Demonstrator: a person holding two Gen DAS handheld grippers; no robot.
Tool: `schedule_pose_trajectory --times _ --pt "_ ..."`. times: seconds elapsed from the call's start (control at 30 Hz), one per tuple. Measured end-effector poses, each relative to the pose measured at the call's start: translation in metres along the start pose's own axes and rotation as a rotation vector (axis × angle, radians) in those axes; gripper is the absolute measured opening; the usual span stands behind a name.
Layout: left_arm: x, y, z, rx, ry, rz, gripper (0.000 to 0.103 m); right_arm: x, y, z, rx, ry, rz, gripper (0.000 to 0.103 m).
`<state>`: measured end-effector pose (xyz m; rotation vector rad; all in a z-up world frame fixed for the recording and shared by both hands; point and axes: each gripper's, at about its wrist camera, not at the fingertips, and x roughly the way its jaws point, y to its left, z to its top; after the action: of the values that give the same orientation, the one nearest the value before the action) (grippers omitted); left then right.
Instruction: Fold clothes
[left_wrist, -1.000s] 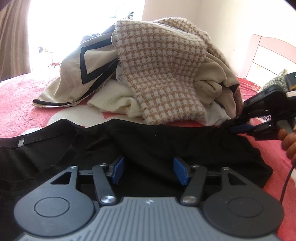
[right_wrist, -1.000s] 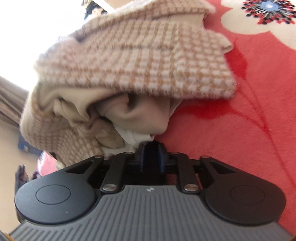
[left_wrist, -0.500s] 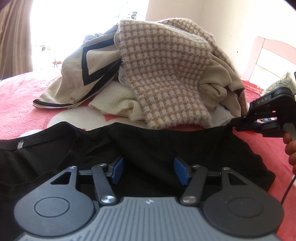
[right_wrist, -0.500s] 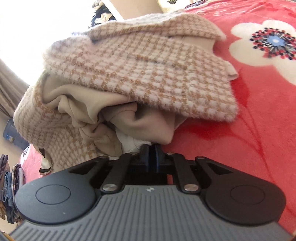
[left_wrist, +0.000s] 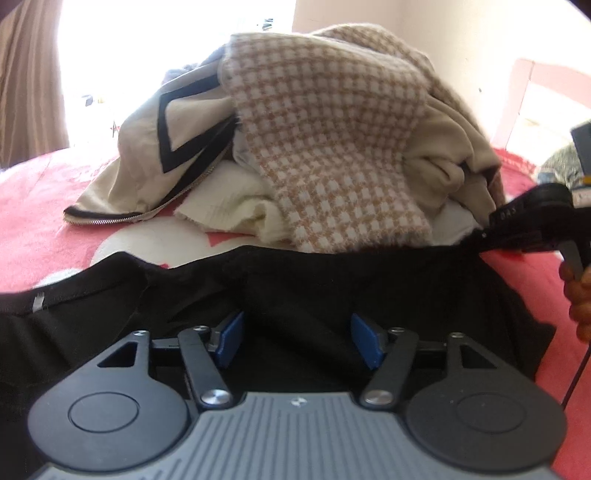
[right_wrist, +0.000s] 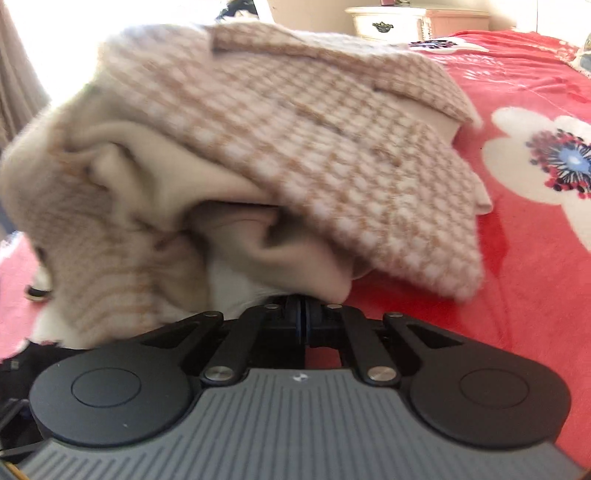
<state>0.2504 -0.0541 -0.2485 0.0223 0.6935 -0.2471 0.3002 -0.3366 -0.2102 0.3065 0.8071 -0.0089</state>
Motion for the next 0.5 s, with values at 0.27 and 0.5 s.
schedule_pose_trajectory --times 0.27,0.5 --pt "0.002 0.001 0.002 -0.002 0.01 -0.018 0.071 -0.061 -0.042 0.011 0.111 -0.032 0.05 0.014" --pt "-0.011 0.011 0.018 -0.088 0.024 -0.026 0.07 -0.109 -0.043 -0.02 0.089 0.25 0.174 0.029"
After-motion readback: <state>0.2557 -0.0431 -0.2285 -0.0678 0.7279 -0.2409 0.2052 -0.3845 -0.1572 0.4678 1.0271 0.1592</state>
